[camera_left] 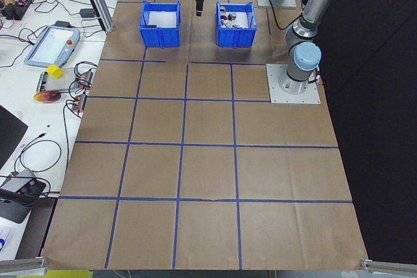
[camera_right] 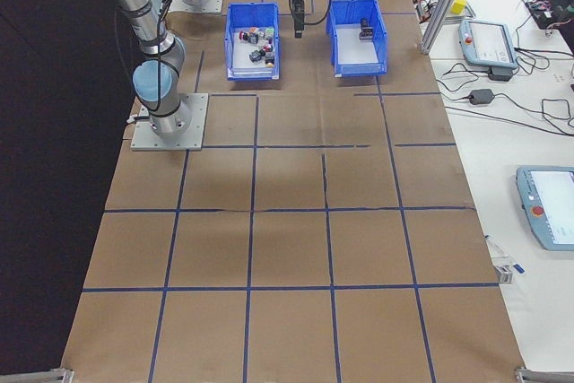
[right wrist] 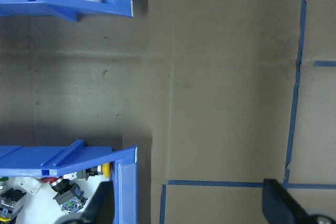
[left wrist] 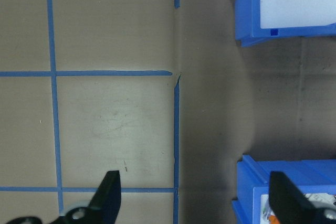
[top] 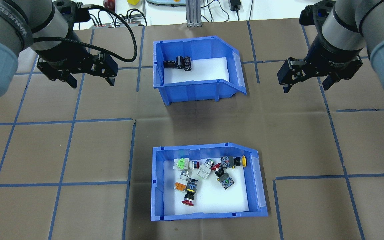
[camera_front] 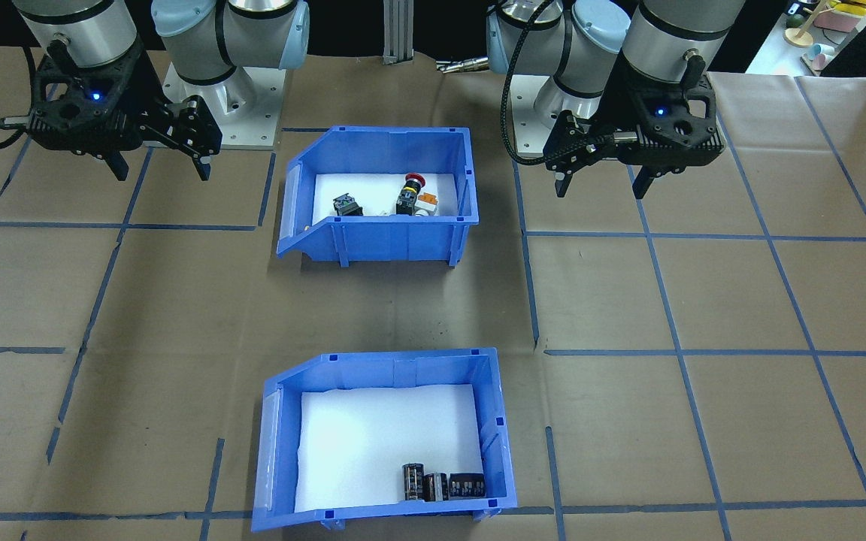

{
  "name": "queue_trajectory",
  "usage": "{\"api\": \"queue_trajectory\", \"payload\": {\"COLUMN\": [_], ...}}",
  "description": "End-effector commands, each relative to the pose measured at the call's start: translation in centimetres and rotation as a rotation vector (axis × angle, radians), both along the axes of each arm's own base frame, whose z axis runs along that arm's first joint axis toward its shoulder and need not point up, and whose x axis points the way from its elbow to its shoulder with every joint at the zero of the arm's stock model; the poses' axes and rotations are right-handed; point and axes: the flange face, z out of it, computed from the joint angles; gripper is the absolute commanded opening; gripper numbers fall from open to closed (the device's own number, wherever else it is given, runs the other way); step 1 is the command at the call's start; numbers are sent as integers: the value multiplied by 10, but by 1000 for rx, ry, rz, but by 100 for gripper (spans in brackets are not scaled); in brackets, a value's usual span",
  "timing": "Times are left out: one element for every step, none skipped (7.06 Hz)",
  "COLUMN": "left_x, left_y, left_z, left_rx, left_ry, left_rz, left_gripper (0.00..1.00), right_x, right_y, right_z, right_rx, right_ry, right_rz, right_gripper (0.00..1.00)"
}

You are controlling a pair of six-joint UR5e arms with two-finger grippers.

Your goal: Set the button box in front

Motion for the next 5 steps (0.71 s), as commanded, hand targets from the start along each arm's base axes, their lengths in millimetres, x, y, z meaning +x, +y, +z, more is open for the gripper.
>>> {"api": "queue_trajectory", "payload": {"left_x": [0, 0, -1, -2, -2], "left_y": [0, 1, 1, 3, 6], "left_z": [-3, -1, 0, -1, -6], "left_rx": [13, 7, -1, 8, 13], "left_ry": [-3, -1, 1, 3, 3], "left_rz": [0, 2, 3, 17, 18], "left_gripper": [99, 99, 99, 99, 99], "right_x": [-2, -2, 2, 4, 13], "right_y": [-27, -50, -75, -97, -106], "right_z": [-5, -10, -13, -16, -14], "right_rx": [1, 14, 18, 20, 12], "right_ry": [15, 14, 15, 19, 27], "right_rz": [200, 221, 338, 558, 707], "right_gripper": [100, 100, 100, 100, 100]}}
